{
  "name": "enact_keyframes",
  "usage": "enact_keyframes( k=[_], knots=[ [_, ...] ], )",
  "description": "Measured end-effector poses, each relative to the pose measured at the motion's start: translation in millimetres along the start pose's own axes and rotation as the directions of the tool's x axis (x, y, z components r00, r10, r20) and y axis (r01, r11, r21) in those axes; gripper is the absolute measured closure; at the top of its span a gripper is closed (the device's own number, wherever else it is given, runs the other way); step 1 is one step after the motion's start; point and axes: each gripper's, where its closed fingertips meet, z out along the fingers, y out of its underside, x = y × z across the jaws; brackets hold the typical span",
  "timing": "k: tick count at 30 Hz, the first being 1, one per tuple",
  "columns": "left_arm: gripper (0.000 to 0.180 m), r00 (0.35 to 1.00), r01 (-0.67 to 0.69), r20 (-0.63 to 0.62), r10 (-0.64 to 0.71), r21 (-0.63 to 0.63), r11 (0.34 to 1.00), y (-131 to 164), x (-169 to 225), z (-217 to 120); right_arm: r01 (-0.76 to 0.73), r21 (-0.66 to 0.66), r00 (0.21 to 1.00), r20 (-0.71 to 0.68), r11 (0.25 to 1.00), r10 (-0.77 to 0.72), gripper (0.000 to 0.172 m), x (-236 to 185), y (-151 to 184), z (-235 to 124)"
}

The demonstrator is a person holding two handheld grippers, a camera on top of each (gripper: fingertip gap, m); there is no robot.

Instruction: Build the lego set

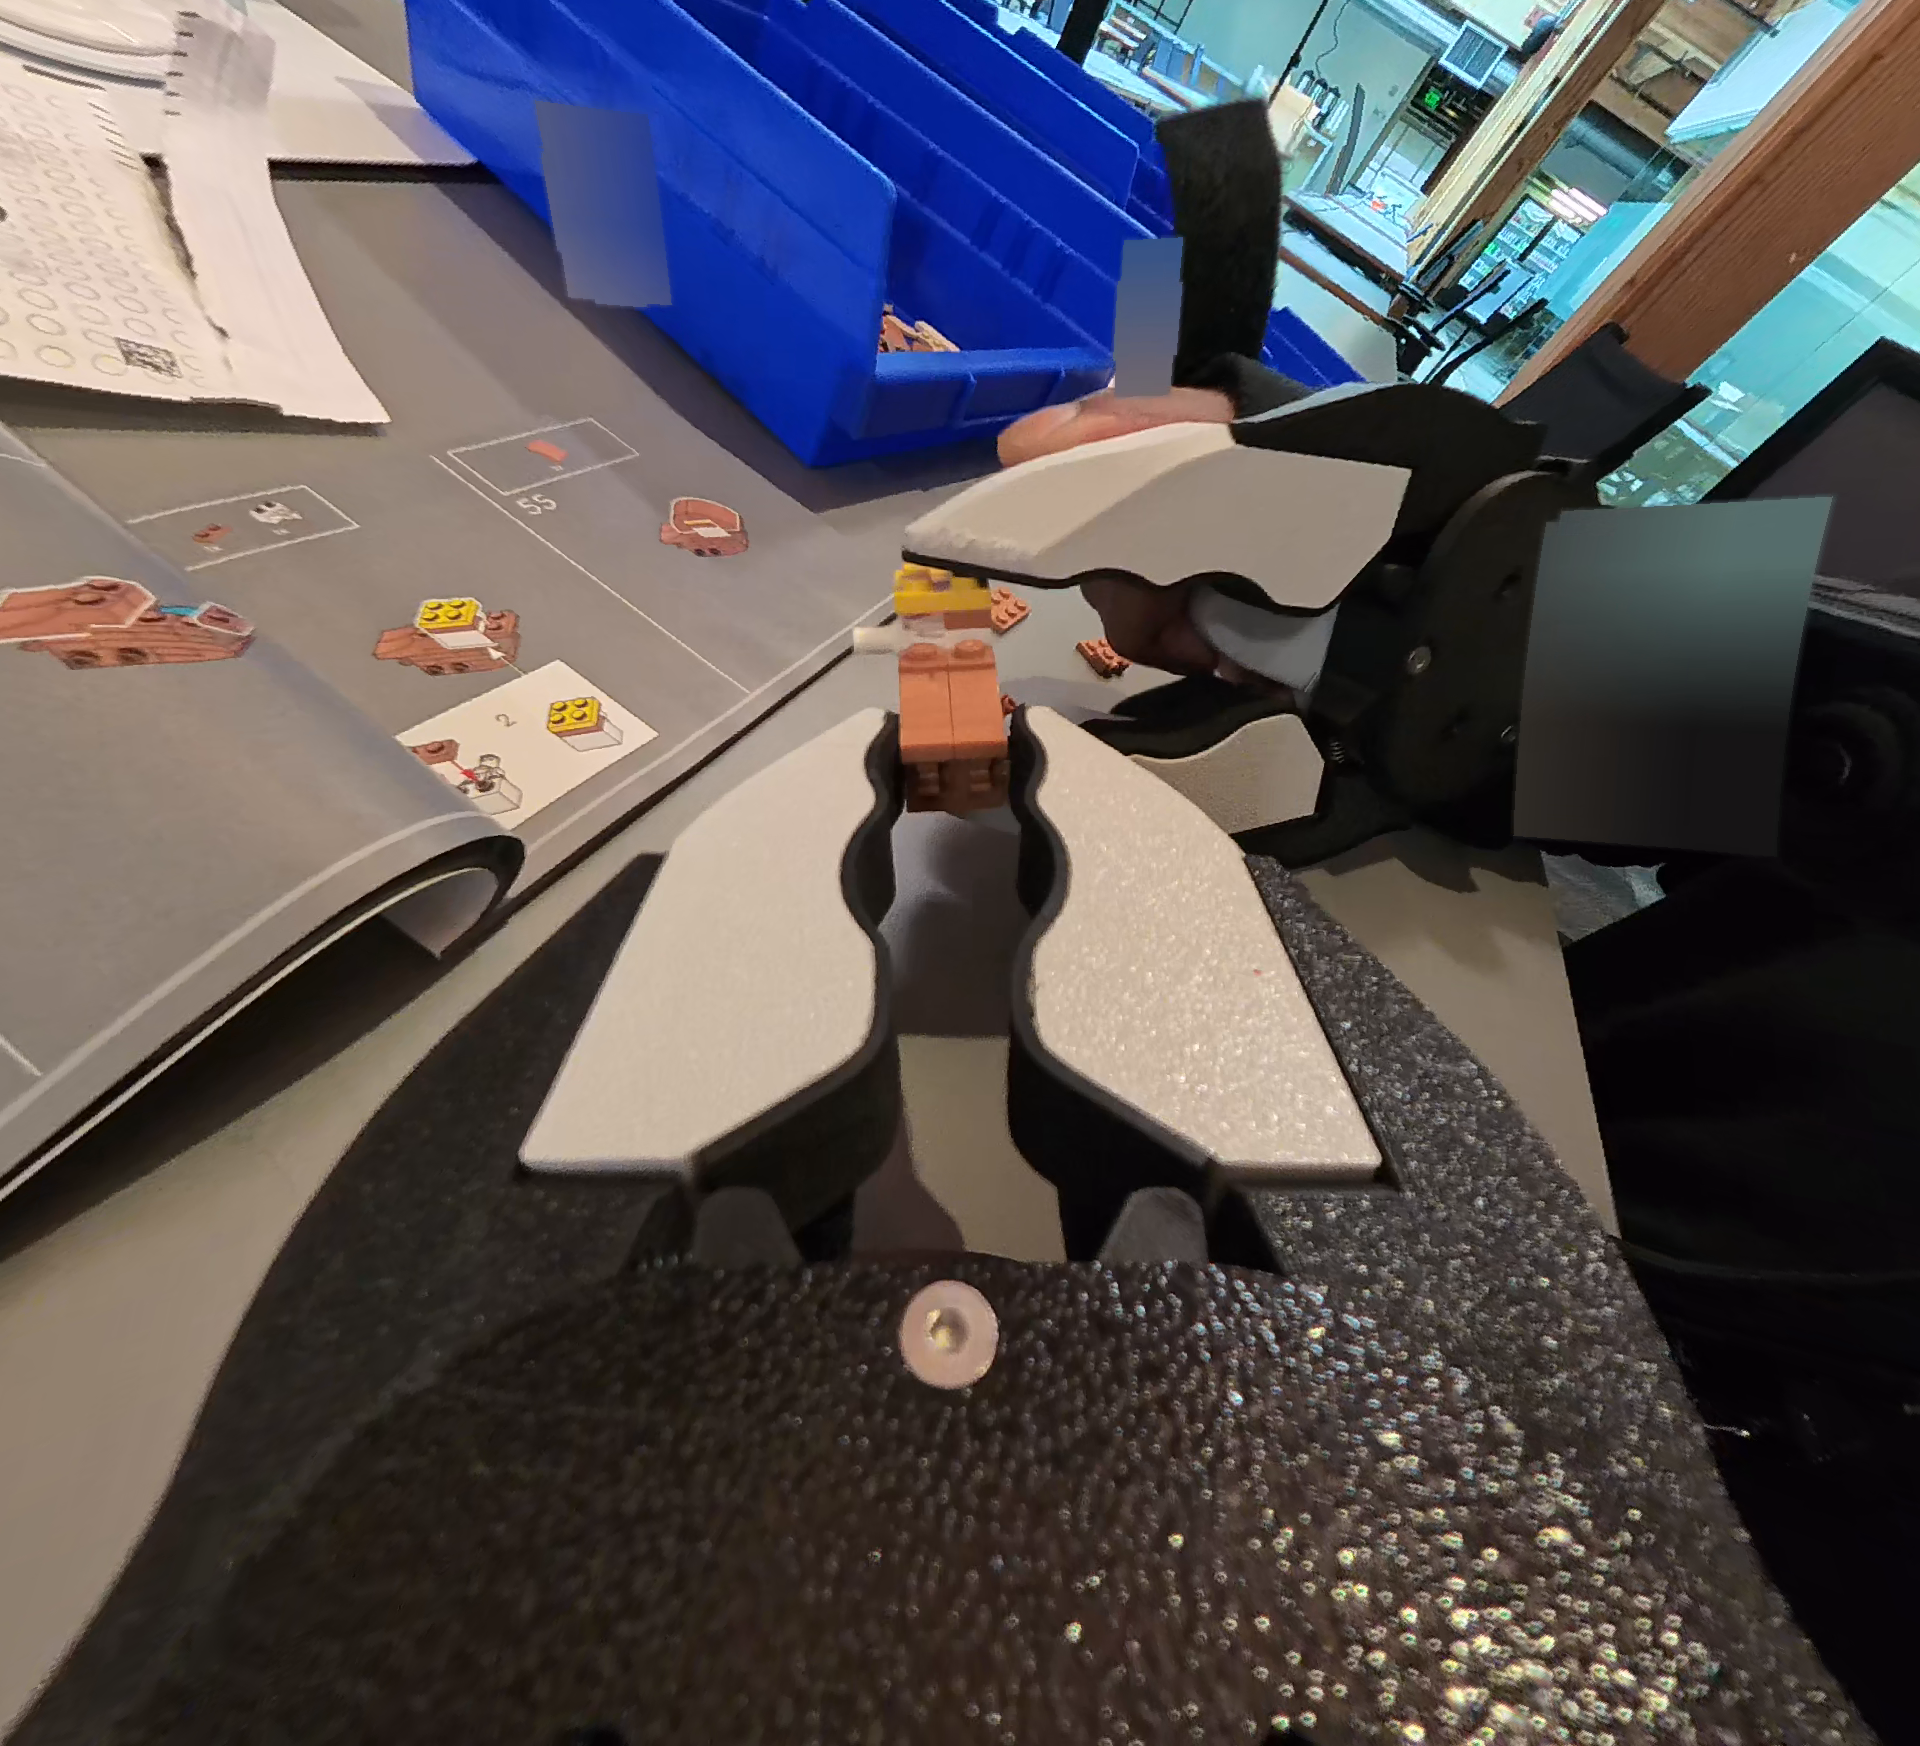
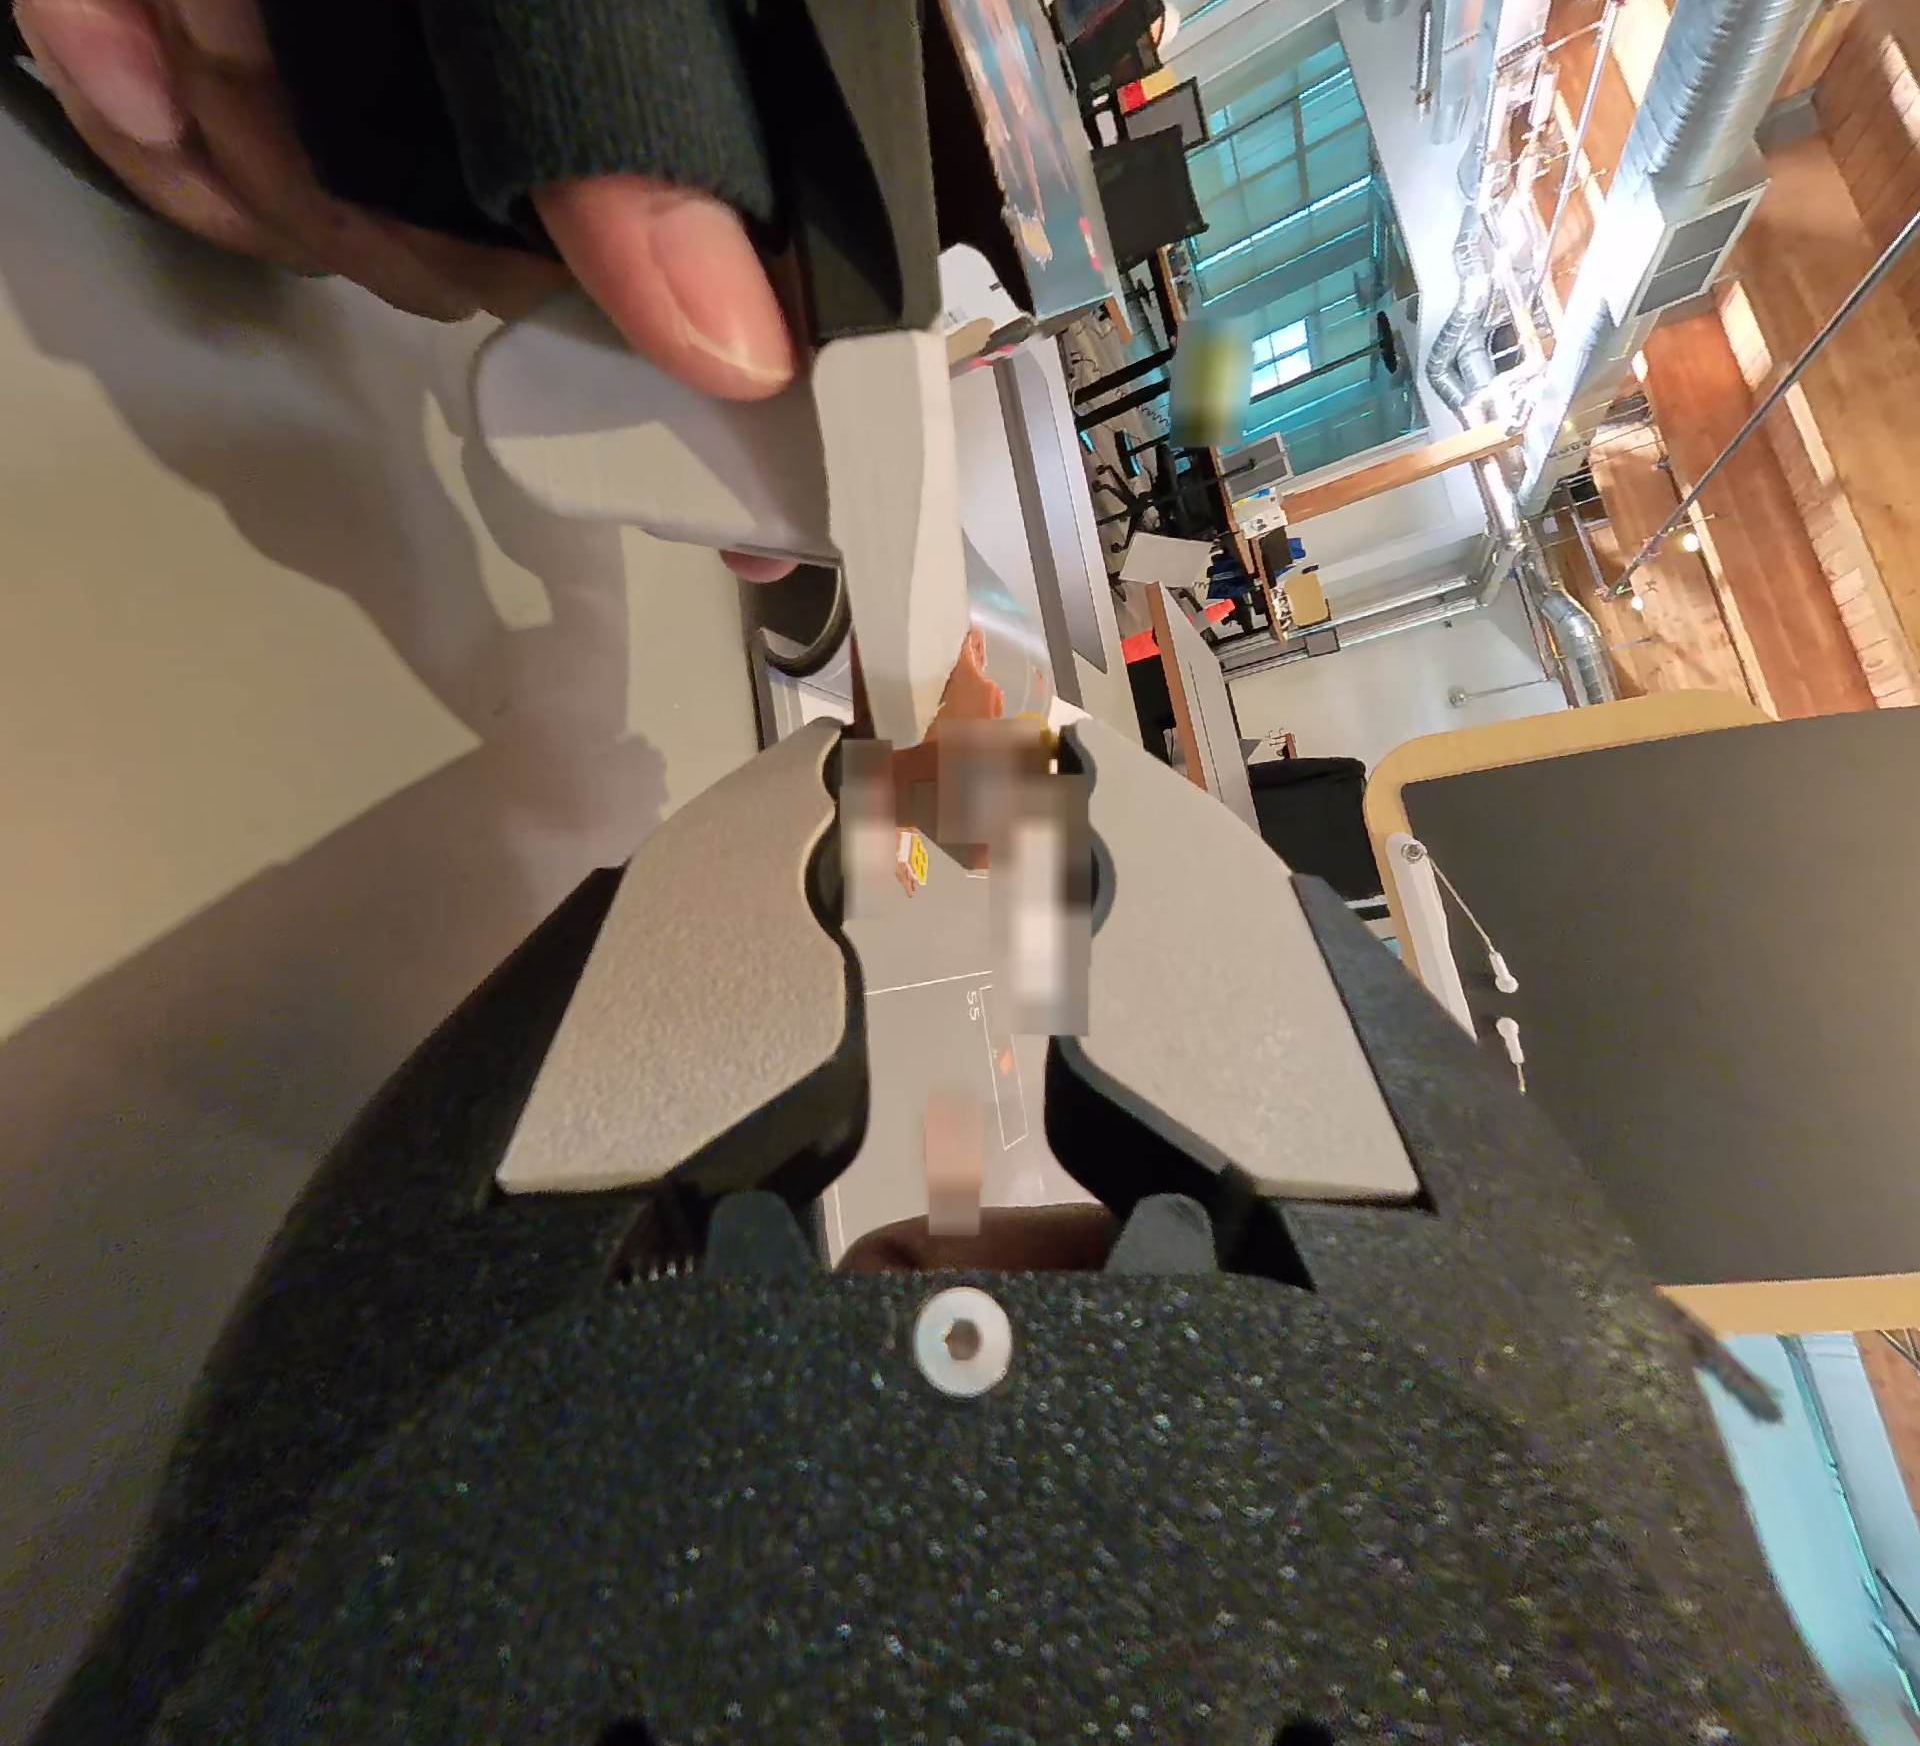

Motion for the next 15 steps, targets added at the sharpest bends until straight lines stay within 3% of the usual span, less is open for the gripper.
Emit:
enact_keyframes(
  k=[7,15],
  knots=[
    [0.162,0.996,0.056,-0.07,-0.056,-0.001,0.998,-0.3,4.8,-2.1,0.018,-0.014,1.0,-0.004,1.0,-0.018,0.112,-1.9,7.4,1.7],
    [0.162,0.985,0.106,-0.139,-0.107,-0.008,0.994,0.4,11.5,-2.3,0.021,0.039,1.0,0.011,0.999,-0.021,0.133,-0.3,1.4,-4.2]
  ],
)
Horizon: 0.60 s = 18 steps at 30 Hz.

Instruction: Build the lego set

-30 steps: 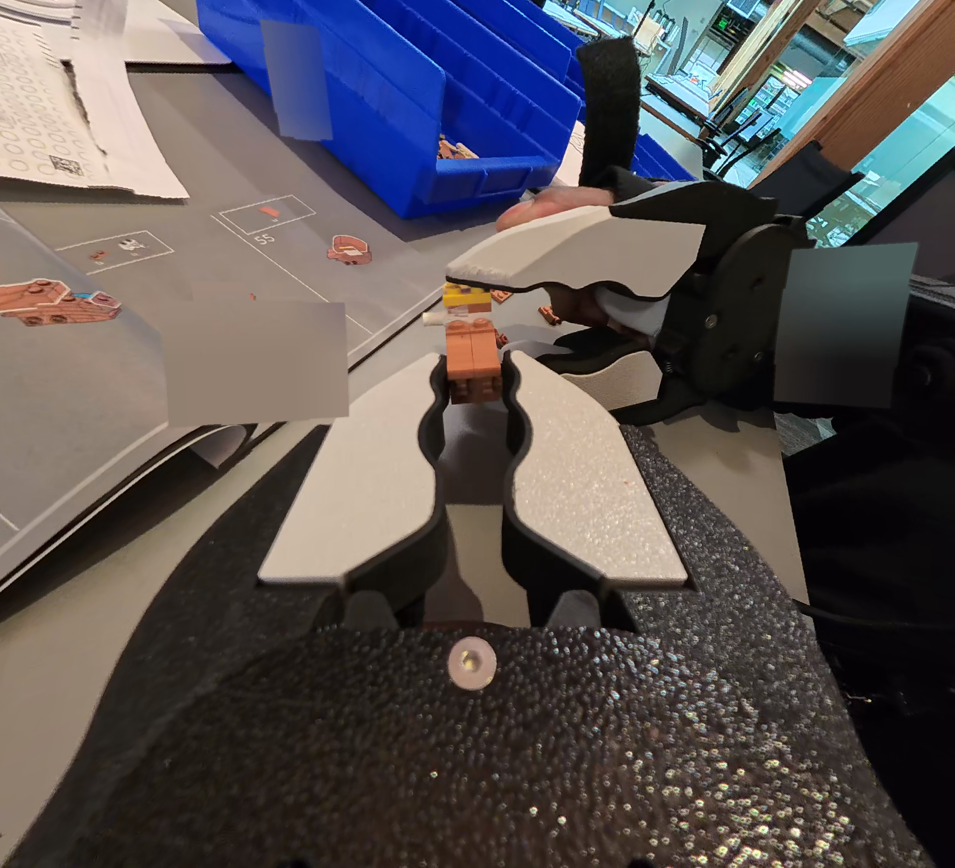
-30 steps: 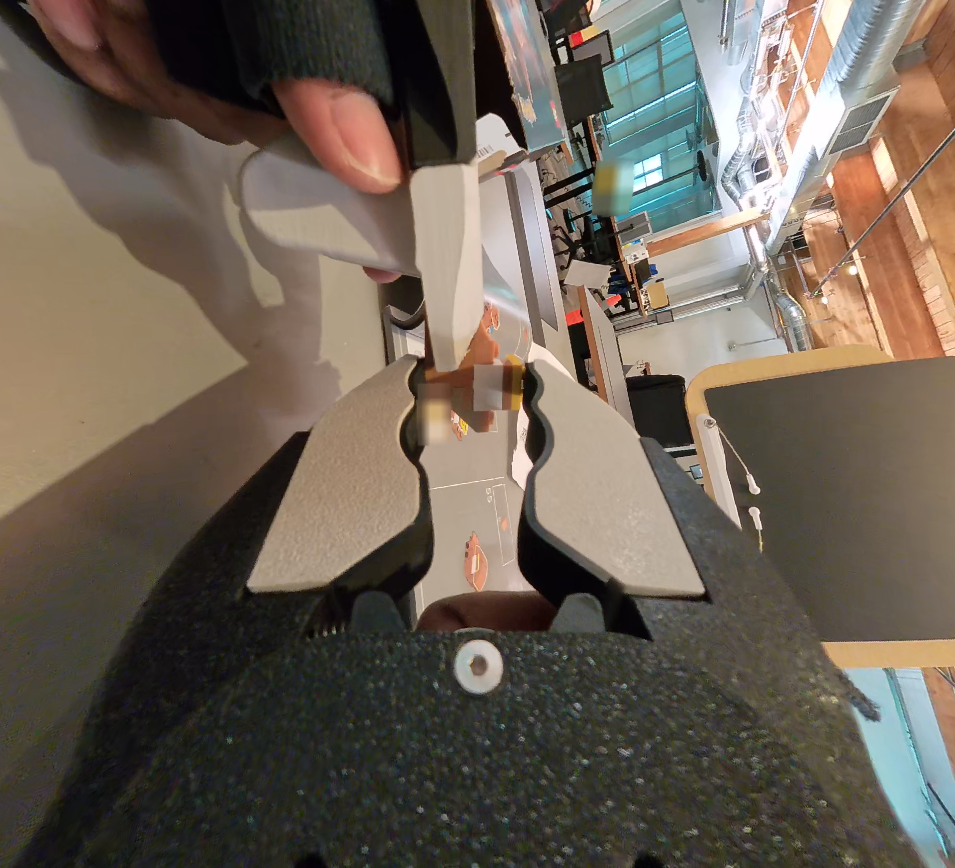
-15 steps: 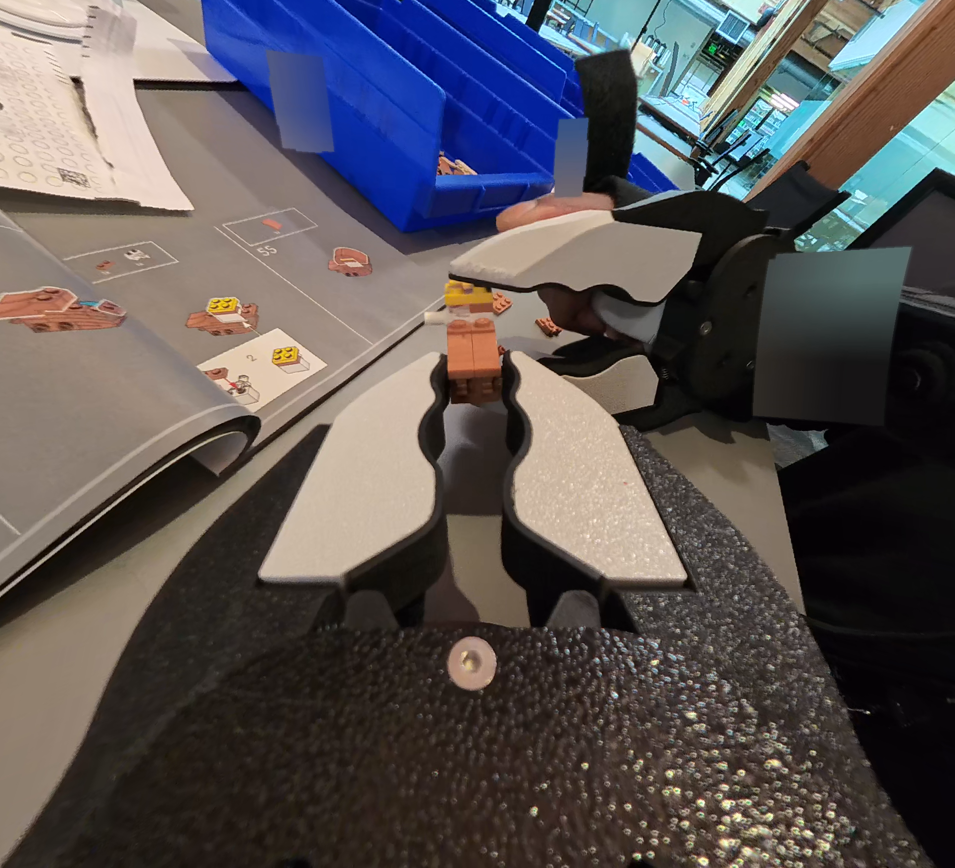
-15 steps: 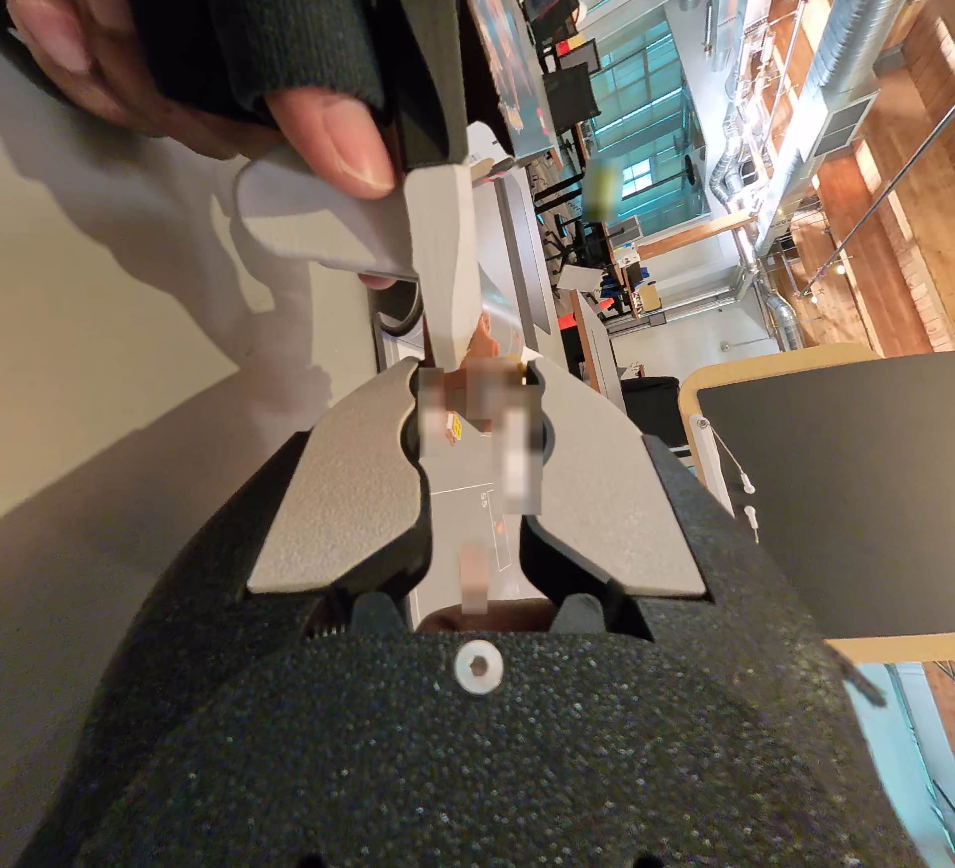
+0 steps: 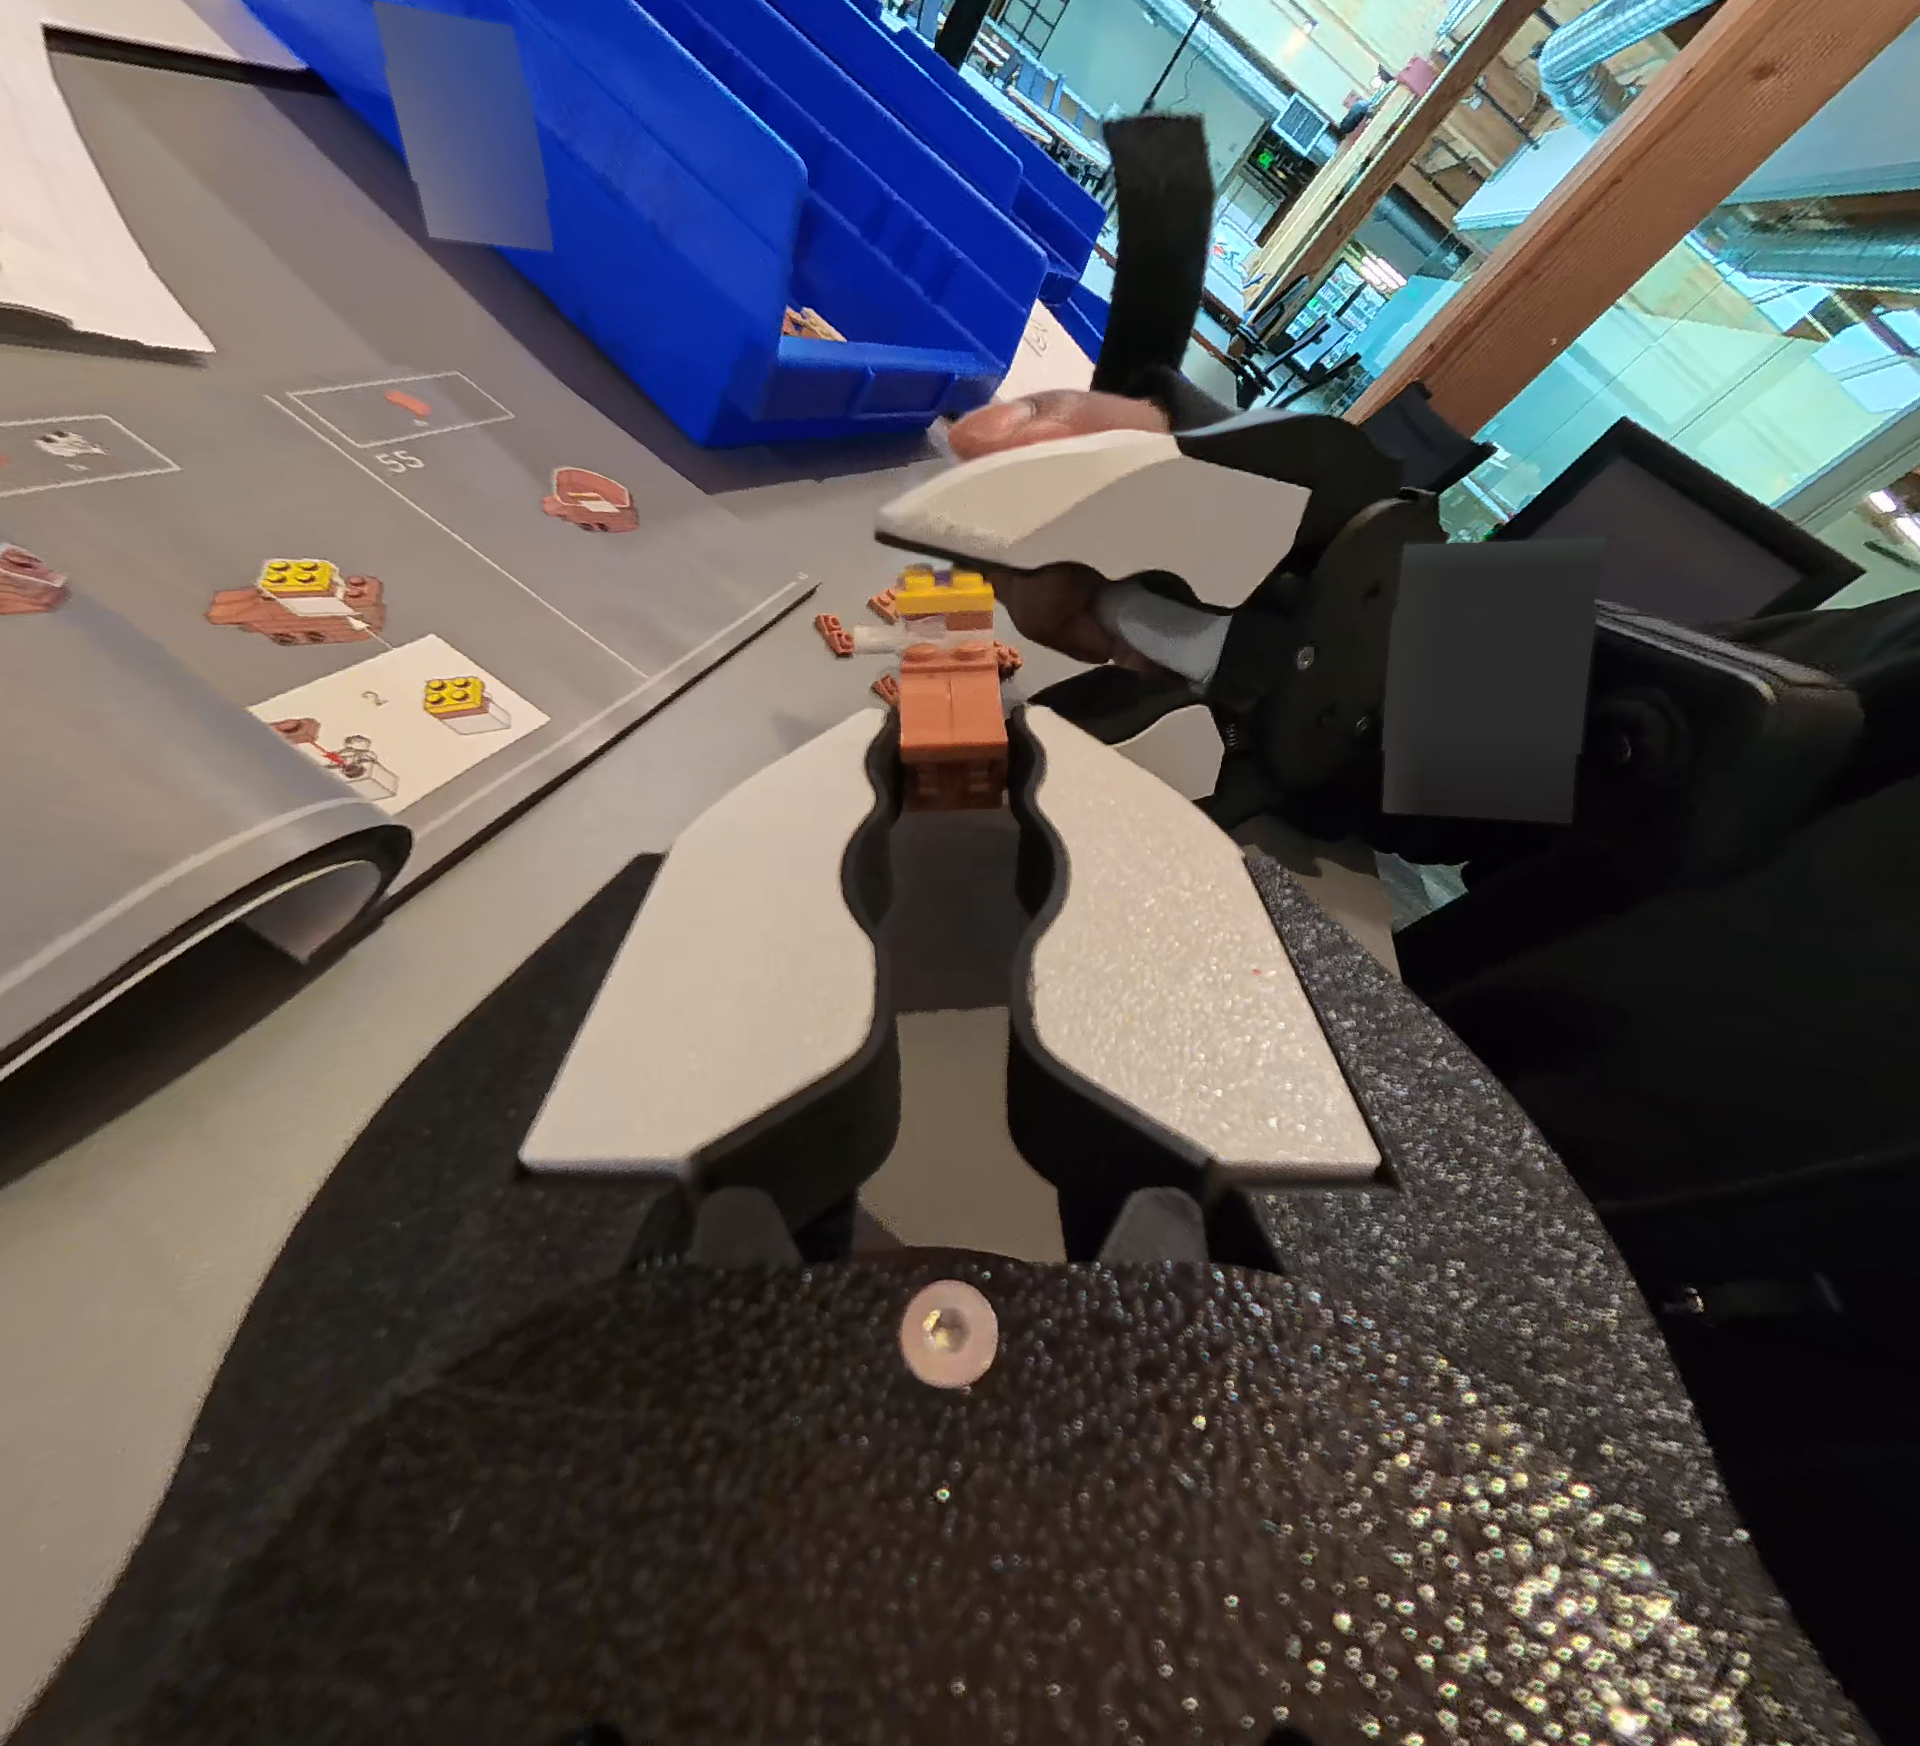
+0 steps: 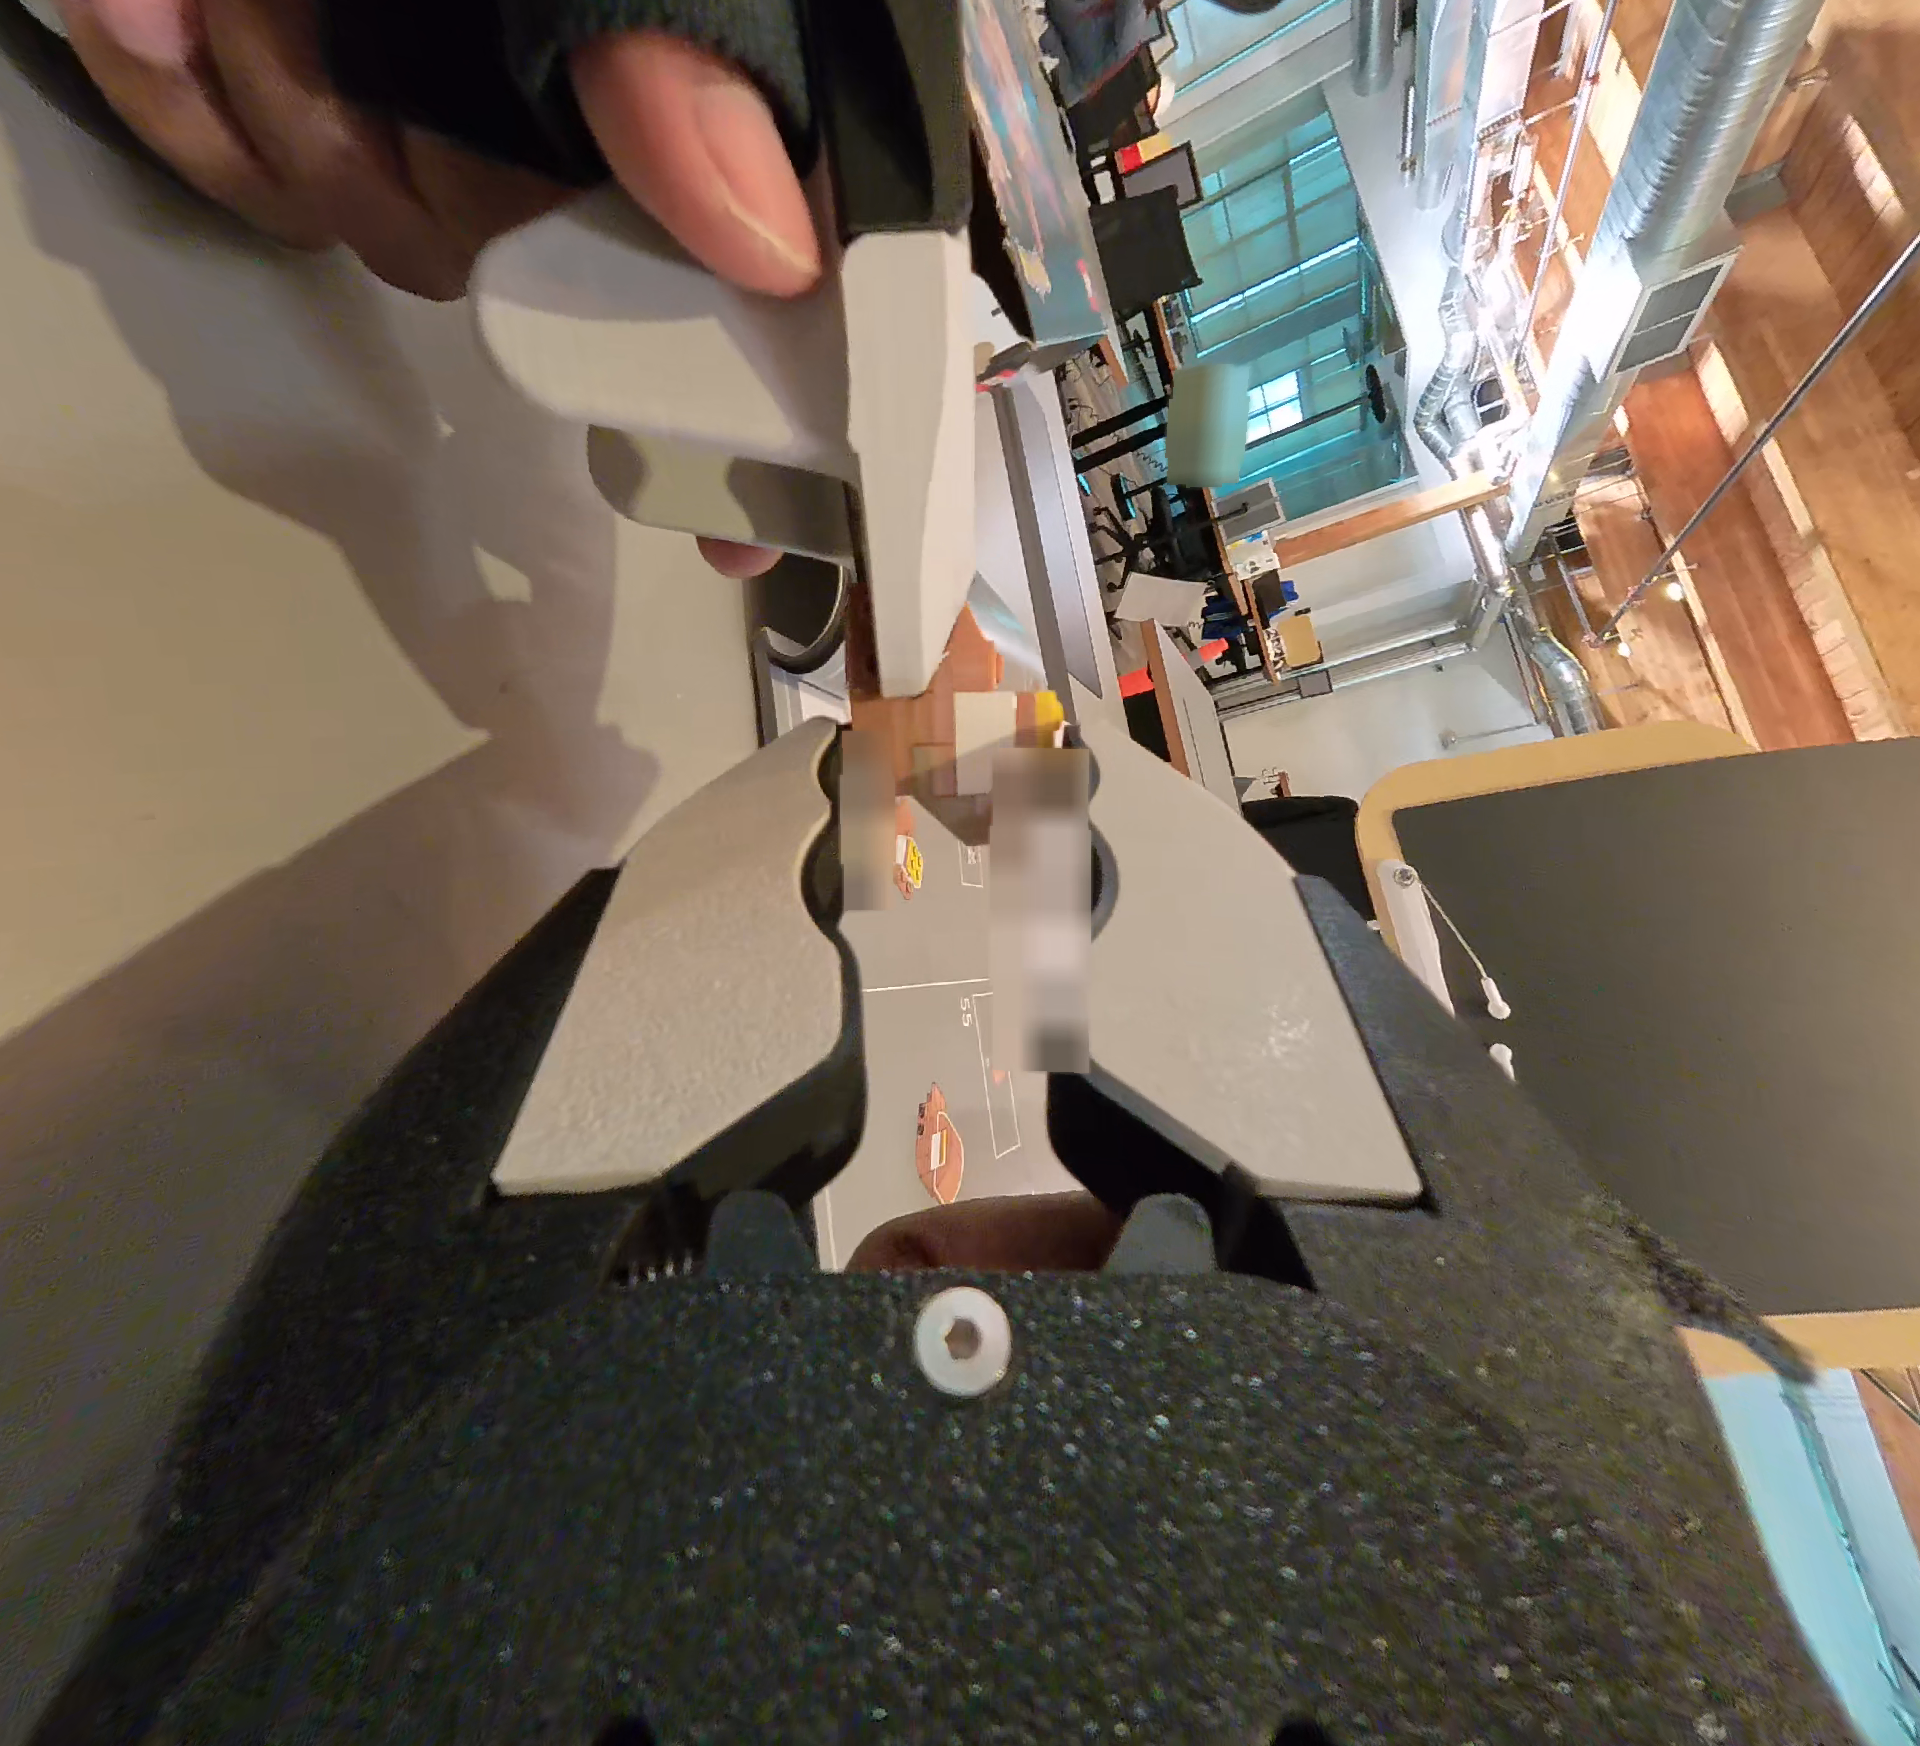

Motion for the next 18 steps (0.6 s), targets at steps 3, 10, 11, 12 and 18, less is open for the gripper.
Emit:
enact_keyframes(
  k=[3,10,11,12,18],
  knots=[
    [0.162,1.0,-0.007,0.003,0.007,-0.008,1.0,1.6,0.2,1.1,0.01,0.0,1.0,0.019,1.0,-0.01,0.134,-1.1,1.0,-0.8],
    [0.162,1.0,-0.019,0.015,0.02,-0.011,1.0,2.5,0.1,2.4,0.012,-0.026,0.999,0.04,1.0,-0.011,0.135,-2.0,2.8,-1.0],
    [0.162,1.0,-0.019,0.015,0.019,-0.011,1.0,2.5,0.0,2.3,0.017,-0.028,0.999,0.036,0.999,-0.016,0.135,-1.8,2.9,-1.0],
    [0.162,1.0,-0.019,0.014,0.019,-0.009,1.0,2.1,0.1,2.2,0.025,-0.029,0.999,0.032,0.999,-0.025,0.135,-1.6,2.7,-0.9],
    [0.162,0.999,-0.02,0.031,0.02,-0.015,1.0,3.4,-1.9,2.5,0.079,-0.046,0.997,0.015,0.996,-0.079,0.136,-2.0,4.1,0.2]
  ],
)
